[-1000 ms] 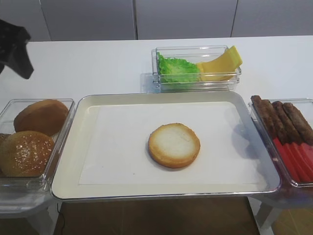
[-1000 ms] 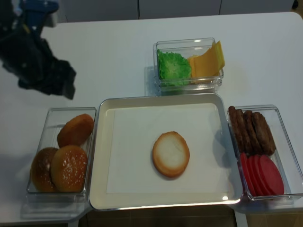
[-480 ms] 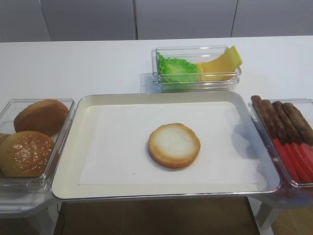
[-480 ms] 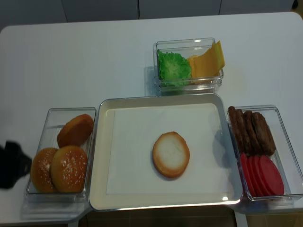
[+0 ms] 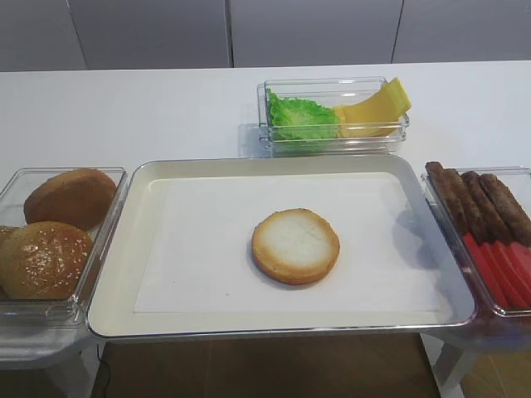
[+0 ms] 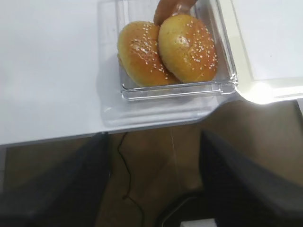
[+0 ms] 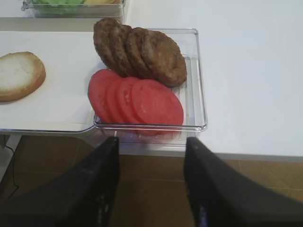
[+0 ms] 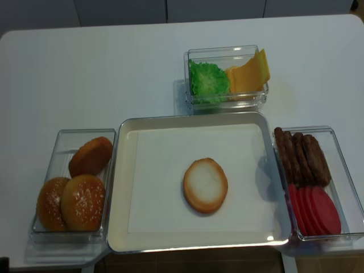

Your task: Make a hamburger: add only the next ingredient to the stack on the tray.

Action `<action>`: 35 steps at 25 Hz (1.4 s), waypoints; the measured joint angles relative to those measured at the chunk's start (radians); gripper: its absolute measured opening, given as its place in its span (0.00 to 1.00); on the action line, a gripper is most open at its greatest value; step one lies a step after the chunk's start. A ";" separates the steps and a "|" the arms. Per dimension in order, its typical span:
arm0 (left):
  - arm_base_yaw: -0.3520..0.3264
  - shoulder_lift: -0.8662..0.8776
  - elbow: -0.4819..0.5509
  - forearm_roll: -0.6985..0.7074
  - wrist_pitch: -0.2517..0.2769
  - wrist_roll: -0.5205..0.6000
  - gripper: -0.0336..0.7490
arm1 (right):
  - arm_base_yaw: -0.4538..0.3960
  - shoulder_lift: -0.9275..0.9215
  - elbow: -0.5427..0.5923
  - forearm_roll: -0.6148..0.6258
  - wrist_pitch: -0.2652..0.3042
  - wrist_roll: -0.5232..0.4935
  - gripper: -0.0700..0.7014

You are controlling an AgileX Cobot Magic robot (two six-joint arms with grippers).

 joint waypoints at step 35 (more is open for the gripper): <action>0.002 -0.341 0.205 0.036 -0.072 -0.002 0.58 | 0.000 0.000 0.000 0.000 0.000 -0.002 0.55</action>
